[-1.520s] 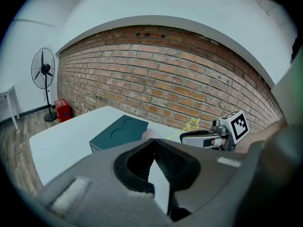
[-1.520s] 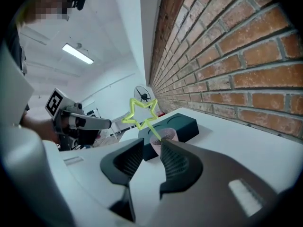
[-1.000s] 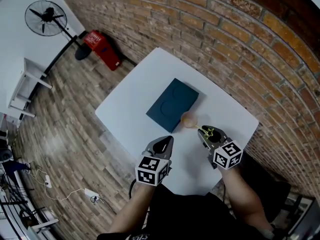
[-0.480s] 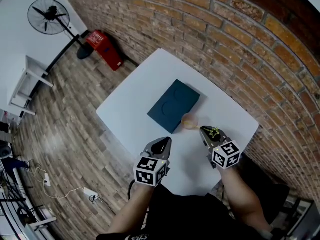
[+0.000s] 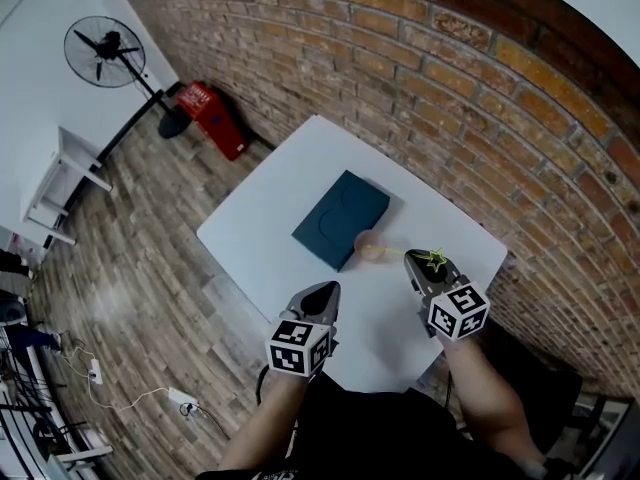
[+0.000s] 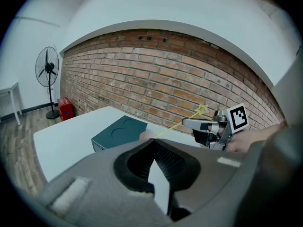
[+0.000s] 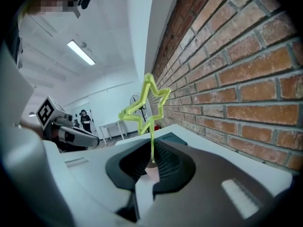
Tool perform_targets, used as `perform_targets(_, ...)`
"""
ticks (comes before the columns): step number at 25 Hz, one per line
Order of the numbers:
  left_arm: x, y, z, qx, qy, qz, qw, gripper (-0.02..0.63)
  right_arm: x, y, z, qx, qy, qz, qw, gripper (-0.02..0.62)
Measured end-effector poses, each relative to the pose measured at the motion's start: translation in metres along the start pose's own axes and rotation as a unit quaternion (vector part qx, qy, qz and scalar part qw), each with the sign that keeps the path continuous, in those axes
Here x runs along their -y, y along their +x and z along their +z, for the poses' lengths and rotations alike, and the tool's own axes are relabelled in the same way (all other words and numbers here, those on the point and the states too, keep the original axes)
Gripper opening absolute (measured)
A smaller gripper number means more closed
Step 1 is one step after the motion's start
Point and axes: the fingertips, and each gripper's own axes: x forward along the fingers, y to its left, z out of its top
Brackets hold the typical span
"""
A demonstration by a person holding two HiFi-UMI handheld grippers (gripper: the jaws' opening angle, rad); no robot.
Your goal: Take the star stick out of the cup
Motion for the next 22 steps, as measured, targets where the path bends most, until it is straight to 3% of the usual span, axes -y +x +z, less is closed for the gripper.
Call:
perform_targets(8, 0.011, -0.033, 0.009, 0.03, 0.012, 0.024, 0.9992, 0.002, -0.014, -0.04, 0.026, 0.026, 0.004, -0.008, 1.0, 0.012)
perform_targets(16, 0.001, -0.074, 0.027, 0.06, 0.022, 0.068, 0.9956, 0.002, -0.058, -0.07, 0.047, 0.04, -0.041, 0.047, 0.997, 0.012)
perform_targets(22, -0.013, -0.096, 0.048, 0.077, 0.041, 0.073, 0.9935, 0.002, -0.09, -0.075, 0.073, 0.064, -0.056, 0.075, 0.994, 0.012)
